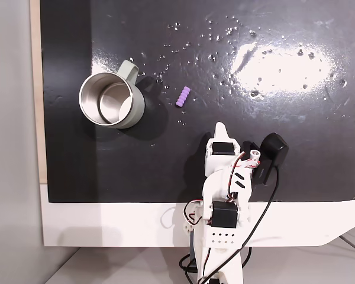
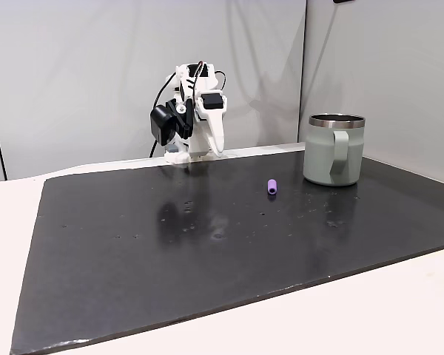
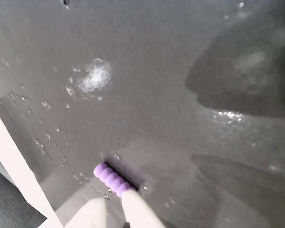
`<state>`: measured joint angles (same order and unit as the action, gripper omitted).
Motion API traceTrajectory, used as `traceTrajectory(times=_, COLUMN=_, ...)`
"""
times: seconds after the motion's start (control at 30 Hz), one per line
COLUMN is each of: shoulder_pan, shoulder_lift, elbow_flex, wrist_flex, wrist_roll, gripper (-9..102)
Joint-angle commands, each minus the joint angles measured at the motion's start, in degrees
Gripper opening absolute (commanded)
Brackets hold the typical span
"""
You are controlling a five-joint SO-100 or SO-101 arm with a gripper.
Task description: Grasp a pengrip and put it in the cup.
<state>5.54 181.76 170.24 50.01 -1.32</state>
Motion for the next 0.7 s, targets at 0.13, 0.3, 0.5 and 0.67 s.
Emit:
traceTrajectory(times=0.13, shoulder_pan=-2.2, shoulder_lift=0.4, elbow_flex=-0.1, wrist_flex=-1.8, wrist_roll=-2.2, gripper=0)
traceTrajectory(times=0.3, shoulder_pan=-2.2, shoulder_lift=0.4, elbow_flex=-0.1, wrist_flex=-1.8, wrist_roll=-2.2, gripper=0)
traceTrajectory(times=0.5, shoulder_pan=-1.3, shoulder_lift=0.4, elbow_flex=-2.7, wrist_flex=1.0, wrist_roll=-6.4, gripper=0)
traceTrajectory(times=0.67, shoulder_pan=-0.1, shoulder_lift=-0.2, elbow_flex=-10.5, wrist_flex=4.9, wrist_roll=-11.2, gripper=0)
